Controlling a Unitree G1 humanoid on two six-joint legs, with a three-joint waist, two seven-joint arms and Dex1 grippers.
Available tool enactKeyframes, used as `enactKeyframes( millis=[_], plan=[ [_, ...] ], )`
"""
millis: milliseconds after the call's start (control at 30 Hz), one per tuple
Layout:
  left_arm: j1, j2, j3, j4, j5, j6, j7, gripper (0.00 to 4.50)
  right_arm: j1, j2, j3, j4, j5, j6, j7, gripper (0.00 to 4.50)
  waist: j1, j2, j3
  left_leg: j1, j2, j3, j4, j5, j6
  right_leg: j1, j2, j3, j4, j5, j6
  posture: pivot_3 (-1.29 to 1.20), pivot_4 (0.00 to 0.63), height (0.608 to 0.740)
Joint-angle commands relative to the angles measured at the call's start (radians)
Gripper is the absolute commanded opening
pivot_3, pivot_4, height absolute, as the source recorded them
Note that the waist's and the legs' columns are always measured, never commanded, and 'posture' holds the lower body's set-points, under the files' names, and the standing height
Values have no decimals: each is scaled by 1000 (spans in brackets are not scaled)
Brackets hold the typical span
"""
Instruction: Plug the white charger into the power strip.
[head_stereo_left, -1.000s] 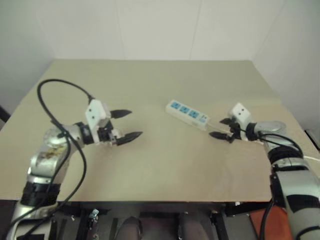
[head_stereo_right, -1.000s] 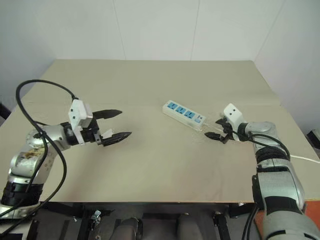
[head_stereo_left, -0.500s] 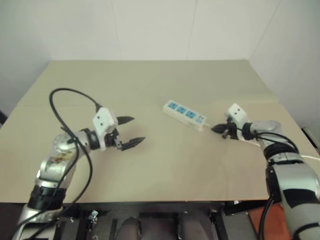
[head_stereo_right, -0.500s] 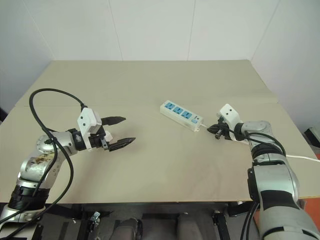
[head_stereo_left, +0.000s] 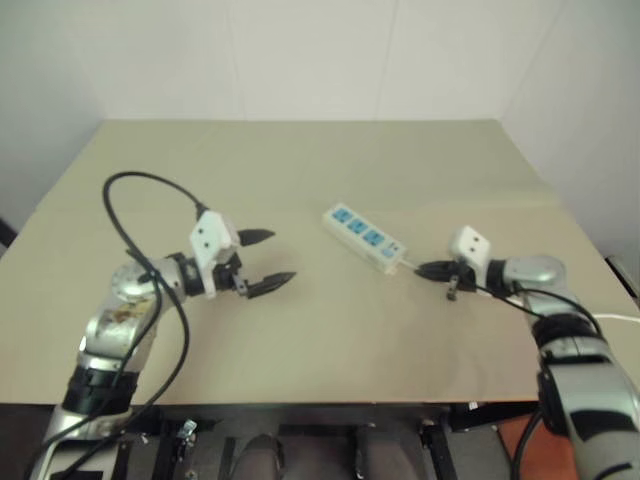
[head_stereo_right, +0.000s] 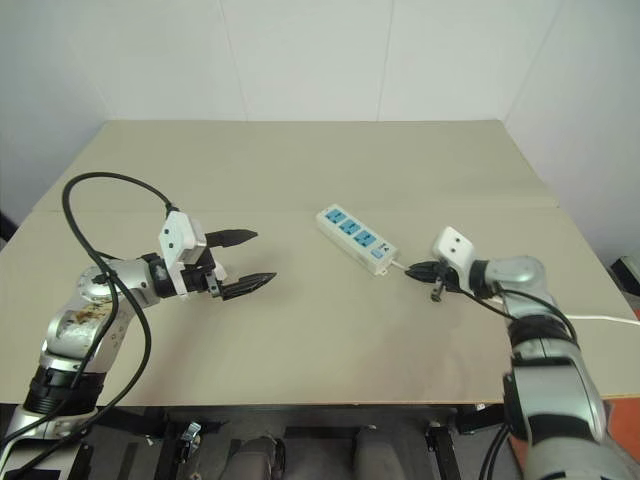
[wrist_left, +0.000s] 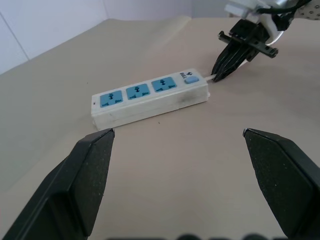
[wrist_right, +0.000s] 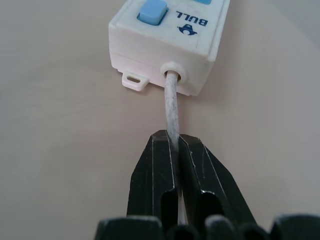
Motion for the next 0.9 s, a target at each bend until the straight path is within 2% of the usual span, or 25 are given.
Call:
enactKeyframes(
  millis=[33, 133, 267, 500, 700, 833, 900],
  plan=[
    [-28, 3, -4, 7, -4, -10, -23, 4500, 128, -66, -53, -245, 93, 65, 45, 9, 2, 0, 0, 0, -1, 0, 0, 0, 0, 0, 0, 0, 0, 0, 0, 0, 150, 740],
    [-46, 2, -13, 28, -5, -15, -47, 4500, 249, -105, -77, -363, 112, 96, 24, 9, 2, 0, 0, 1, -1, 0, 0, 0, 0, 1, -1, 1, 0, 0, 1, 0, 150, 740],
    [-69, -11, -27, 48, 0, -26, -65, 4500, 295, -101, -87, -412, 125, 141, -18, 9, -6, 0, 0, 2, -1, 1, 0, 0, 0, 1, 0, 1, 0, 0, 1, 0, 150, 740],
    [-94, -23, -43, 88, 17, -46, -89, 4500, 311, -82, -102, -480, 195, 193, -37, 2270, -6, 0, 0, 1, -1, 1, 0, 0, 0, 0, 0, 2, 0, 0, 1, 0, 150, 740],
    [-88, -18, -17, 85, 5, -68, -101, 4500, 367, -76, -172, -554, 308, 225, -37, 4343, 2, 0, 0, 1, -1, 1, 0, 0, 0, 0, 0, 2, 0, 0, 1, 0, 150, 740],
    [-80, -12, -11, 77, -2, -57, -105, 4500, 398, -54, -220, -608, 393, 277, -53, 4450, 5, 0, 0, 1, -1, 1, 0, 0, 0, 1, 0, 2, 0, 0, 1, 0, 150, 740],
    [-80, -8, -8, 69, -18, -43, -117, 4500, 412, -11, -217, -619, 362, 248, -123, 4450, 2, 0, 0, 1, -1, 1, 0, 0, 0, 1, 0, 2, 0, 0, 1, 0, 150, 740]
  ],
)
